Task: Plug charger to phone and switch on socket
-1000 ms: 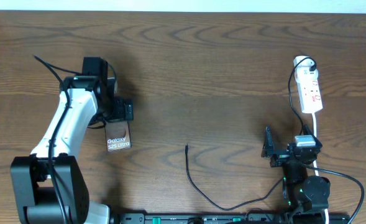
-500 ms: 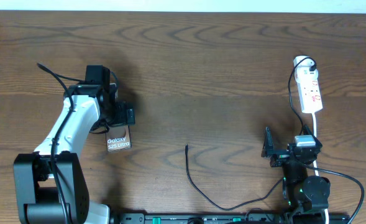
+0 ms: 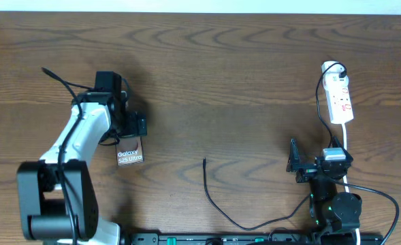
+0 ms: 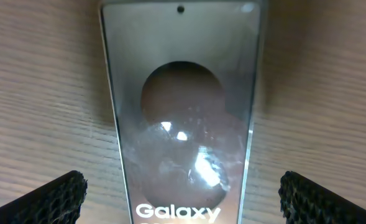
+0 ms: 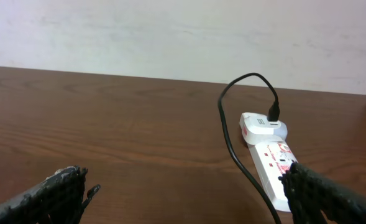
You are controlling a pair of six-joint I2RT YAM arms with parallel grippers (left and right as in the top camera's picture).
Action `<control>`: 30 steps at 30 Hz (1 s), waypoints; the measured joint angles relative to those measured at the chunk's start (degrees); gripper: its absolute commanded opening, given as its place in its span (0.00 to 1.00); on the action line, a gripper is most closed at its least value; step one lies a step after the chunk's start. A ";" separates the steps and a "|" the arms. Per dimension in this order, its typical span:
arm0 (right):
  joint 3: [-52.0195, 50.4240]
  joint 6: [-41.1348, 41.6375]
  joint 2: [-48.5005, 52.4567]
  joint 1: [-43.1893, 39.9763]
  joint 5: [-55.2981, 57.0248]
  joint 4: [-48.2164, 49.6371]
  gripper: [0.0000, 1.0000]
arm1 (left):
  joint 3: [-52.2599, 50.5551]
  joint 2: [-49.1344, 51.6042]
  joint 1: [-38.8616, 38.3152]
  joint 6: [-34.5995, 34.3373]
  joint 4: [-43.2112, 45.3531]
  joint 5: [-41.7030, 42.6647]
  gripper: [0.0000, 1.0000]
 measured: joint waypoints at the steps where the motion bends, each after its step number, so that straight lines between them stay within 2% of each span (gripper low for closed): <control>1: 0.00 0.00 0.00 0.00 0.02 0.00 0.99 | 0.00 0.85 0.00 0.00 0.00 -0.13 1.00; 7: 0.00 0.00 0.00 0.00 0.02 0.00 0.99 | -0.04 4.46 0.00 -0.20 0.83 -0.33 1.00; 30: 0.00 0.00 0.00 0.00 0.02 0.00 0.99 | -0.04 4.96 0.00 -0.17 3.52 -0.55 1.00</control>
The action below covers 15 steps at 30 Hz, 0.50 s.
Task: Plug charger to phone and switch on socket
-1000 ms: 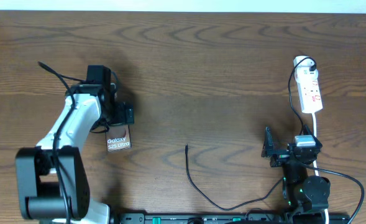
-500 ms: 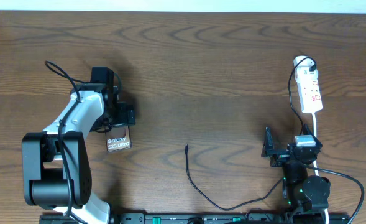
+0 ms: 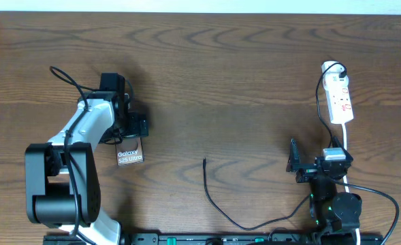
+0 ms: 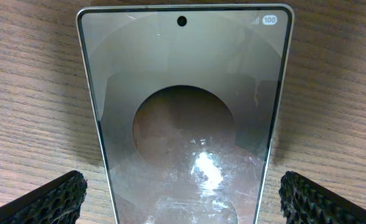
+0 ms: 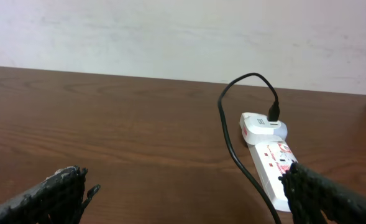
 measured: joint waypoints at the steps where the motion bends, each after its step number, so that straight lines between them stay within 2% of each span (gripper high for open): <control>1: 0.00 0.00 0.00 0.00 0.00 0.00 0.99 | 0.00 0.00 0.00 0.00 0.11 -0.17 1.00; 15: 0.00 0.00 0.00 0.00 0.00 0.00 0.99 | 0.00 0.00 0.00 0.00 0.39 -1.44 1.00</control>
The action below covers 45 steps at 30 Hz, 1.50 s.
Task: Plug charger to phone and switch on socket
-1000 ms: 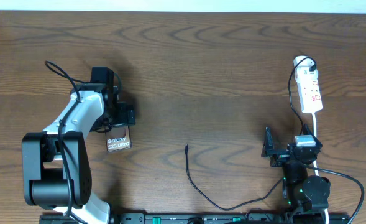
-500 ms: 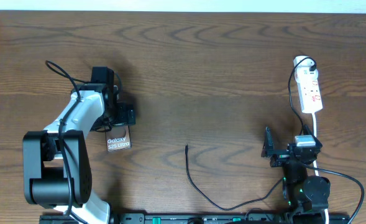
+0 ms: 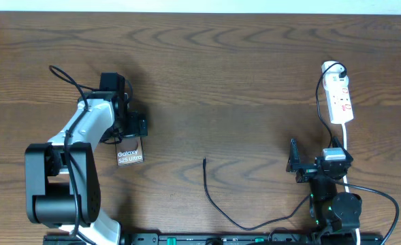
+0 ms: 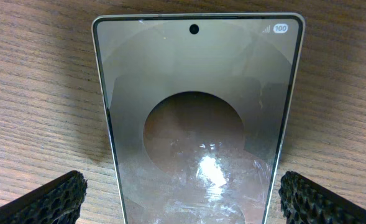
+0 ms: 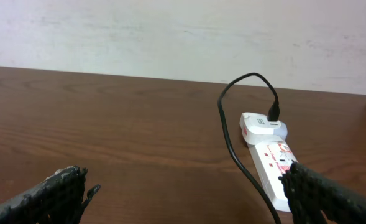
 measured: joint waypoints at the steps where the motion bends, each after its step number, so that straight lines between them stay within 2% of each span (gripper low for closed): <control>1: 0.00 0.00 0.00 0.00 0.00 0.00 0.99 | 0.00 0.00 0.00 0.00 -0.02 0.00 1.00; 45: 0.00 0.00 0.00 0.00 0.00 0.00 0.99 | -1.51 0.02 0.00 0.00 -0.50 1.73 1.00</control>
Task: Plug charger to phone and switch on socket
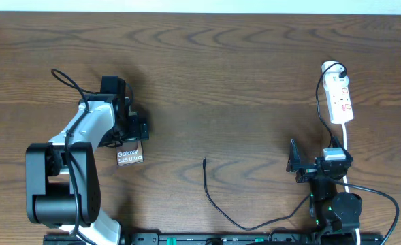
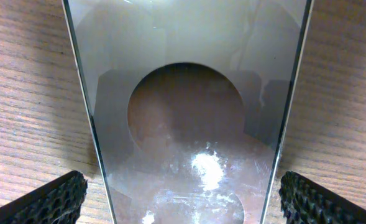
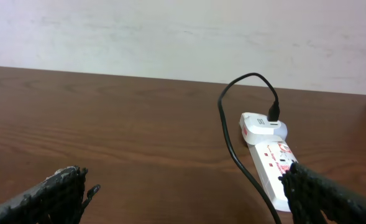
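The phone (image 2: 186,106) lies screen up on the wooden table, and its glass fills the left wrist view. My left gripper (image 2: 183,204) is open and straddles it, one finger (image 2: 49,200) on each side with bare wood between pad and phone edge. From overhead the phone (image 1: 130,156) shows its "Galaxy" lettering just below the left gripper (image 1: 129,138). The black charger cable's free end (image 1: 204,162) lies mid-table. The white socket strip (image 3: 274,163) with the charger adapter (image 3: 263,126) sits far right. My right gripper (image 3: 183,200) is open over bare wood.
The cable (image 1: 235,224) loops along the near table edge toward the right arm's base and on up to the strip (image 1: 340,99). A pale wall (image 3: 183,31) rises behind the table's far edge.
In the left wrist view the phone's top edge and camera hole have gone out of frame and the glass looks larger. The left gripper has shifted slightly along the phone. The right arm has not moved.
At first the left gripper stood open over the phone, with the "Galaxy" lettering in its view. It was then over the phone's top edge, with the camera hole showing. Now it sits over mid-screen, still open. The cable, strip and right arm stayed put.
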You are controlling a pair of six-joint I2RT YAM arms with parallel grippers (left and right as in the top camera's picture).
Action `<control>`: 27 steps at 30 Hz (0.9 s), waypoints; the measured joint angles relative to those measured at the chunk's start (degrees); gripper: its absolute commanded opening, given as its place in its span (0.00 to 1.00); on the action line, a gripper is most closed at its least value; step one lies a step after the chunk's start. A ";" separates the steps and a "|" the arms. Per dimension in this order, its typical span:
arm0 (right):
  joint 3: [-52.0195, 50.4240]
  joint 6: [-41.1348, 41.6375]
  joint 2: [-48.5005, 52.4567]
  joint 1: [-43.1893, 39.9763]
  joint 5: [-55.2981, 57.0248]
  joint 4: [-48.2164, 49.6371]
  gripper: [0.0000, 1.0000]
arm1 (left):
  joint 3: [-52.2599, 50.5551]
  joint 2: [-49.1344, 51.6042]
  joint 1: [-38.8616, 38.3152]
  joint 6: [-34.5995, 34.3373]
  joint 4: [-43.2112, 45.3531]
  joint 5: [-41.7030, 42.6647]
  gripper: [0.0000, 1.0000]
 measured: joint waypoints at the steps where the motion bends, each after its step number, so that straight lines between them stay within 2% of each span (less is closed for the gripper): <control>1: 0.00 0.00 0.00 0.00 0.00 0.00 0.99 | -0.11 0.02 -0.02 0.00 0.13 0.02 1.00; 27: 0.00 0.00 0.00 0.00 0.00 0.00 0.99 | -1.64 0.17 -0.02 0.02 3.56 0.44 1.00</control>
